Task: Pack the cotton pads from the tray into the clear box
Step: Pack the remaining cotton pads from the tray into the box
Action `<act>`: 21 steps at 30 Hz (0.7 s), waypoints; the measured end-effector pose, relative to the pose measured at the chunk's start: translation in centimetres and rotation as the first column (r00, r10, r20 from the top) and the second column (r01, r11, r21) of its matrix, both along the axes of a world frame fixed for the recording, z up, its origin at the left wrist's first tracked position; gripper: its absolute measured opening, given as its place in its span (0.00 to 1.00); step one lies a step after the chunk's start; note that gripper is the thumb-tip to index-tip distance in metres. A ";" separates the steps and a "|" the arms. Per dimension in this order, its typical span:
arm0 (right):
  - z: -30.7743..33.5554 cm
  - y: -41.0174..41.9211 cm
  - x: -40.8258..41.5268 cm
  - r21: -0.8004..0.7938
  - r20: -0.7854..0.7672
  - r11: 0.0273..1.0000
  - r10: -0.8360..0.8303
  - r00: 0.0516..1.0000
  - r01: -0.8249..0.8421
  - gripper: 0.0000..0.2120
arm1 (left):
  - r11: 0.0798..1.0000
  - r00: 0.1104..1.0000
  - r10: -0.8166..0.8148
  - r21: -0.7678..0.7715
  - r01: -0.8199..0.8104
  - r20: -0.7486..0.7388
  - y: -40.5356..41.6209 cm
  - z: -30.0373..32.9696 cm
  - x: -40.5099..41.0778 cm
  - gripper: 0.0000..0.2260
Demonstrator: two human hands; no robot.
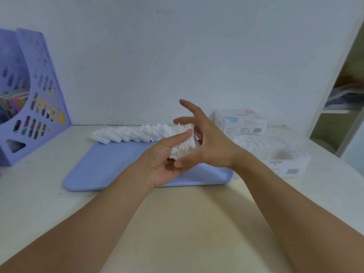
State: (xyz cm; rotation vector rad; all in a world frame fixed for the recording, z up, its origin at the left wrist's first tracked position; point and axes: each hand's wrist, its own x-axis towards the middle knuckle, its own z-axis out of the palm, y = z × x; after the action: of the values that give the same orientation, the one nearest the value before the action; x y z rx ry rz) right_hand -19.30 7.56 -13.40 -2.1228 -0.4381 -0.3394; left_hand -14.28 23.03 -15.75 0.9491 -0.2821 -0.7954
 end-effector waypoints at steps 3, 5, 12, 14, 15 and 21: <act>0.2 -0.1 -0.1 0.043 -0.002 0.999 0.019 1.000 -0.019 0.56 | 0.998 0.999 -0.048 -0.033 0.048 0.015 0.2 0.3 -0.2 0.15; 0.0 0.4 -0.1 0.002 0.024 1.000 -0.002 1.000 0.002 0.52 | 0.998 0.998 -0.060 -0.038 0.059 -0.016 0.0 0.3 -0.3 0.15; -0.4 0.6 -0.1 -0.097 0.033 0.995 -0.009 0.999 0.012 0.48 | 0.999 0.999 -0.053 0.000 0.053 0.008 -0.1 0.4 -0.8 0.08; -0.4 0.7 -0.1 -0.136 0.044 0.990 -0.022 0.999 0.028 0.45 | 0.998 0.998 -0.069 0.013 0.069 0.011 -0.2 0.3 -0.9 0.08; -0.4 0.8 -0.1 -0.166 0.020 0.986 -0.023 1.000 0.026 0.45 | 0.997 0.997 -0.075 0.028 0.075 0.014 -0.2 0.2 -0.9 0.08; 2.0 -1.3 -1.8 0.012 -0.316 0.990 0.139 0.939 -0.142 0.39 | 0.974 0.968 -0.213 0.106 0.200 0.136 -0.1 0.2 -1.2 0.18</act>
State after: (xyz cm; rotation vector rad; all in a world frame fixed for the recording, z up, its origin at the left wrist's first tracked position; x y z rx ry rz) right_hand -21.05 6.28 -11.41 -2.0940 -0.3996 0.0872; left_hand -15.48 22.98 -15.54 1.0785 -0.4820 -0.9372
